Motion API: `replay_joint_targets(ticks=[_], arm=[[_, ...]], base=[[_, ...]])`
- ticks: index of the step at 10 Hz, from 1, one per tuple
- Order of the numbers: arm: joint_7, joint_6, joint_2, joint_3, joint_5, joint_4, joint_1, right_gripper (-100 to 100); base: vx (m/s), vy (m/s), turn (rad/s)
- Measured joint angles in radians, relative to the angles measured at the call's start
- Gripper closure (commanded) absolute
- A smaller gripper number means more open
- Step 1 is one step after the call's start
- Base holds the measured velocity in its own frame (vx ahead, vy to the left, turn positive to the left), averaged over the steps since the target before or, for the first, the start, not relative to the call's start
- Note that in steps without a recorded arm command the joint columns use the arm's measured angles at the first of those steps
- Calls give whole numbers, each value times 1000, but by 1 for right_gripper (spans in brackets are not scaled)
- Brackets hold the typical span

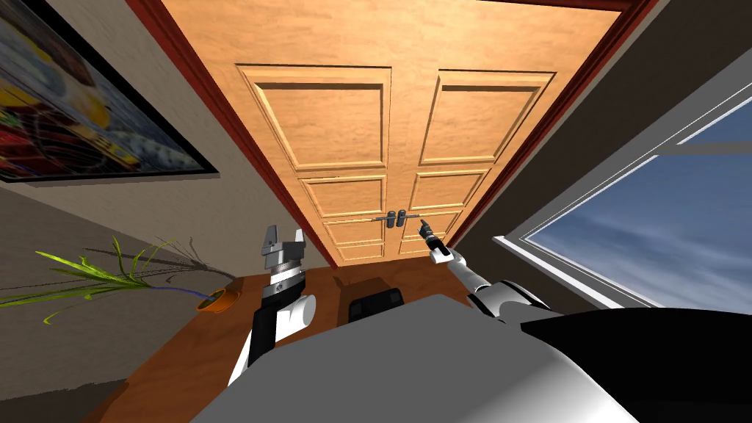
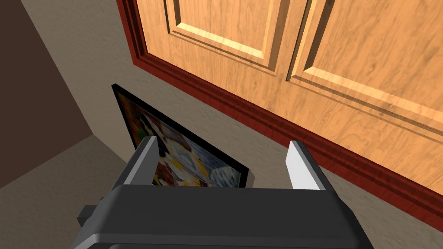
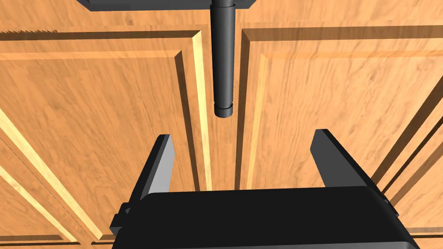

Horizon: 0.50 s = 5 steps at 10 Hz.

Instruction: Pull the door open

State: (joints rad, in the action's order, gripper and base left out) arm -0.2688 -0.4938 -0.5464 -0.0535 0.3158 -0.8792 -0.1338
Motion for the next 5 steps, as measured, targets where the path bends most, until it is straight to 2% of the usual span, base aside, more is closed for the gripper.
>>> replay_joint_targets(ticks=[2,3,4,5], arm=[[1,3,-8,14,1,25,-8,-100],[4,5,-8,21,2,28,-6,-100],[6,9,-7,24,2,30,-10,-100],[8,11,-2,24,1,31,-15,-100]], base=[[175,-121,1],[203,-65,39],[202,1,126],[187,90,206]])
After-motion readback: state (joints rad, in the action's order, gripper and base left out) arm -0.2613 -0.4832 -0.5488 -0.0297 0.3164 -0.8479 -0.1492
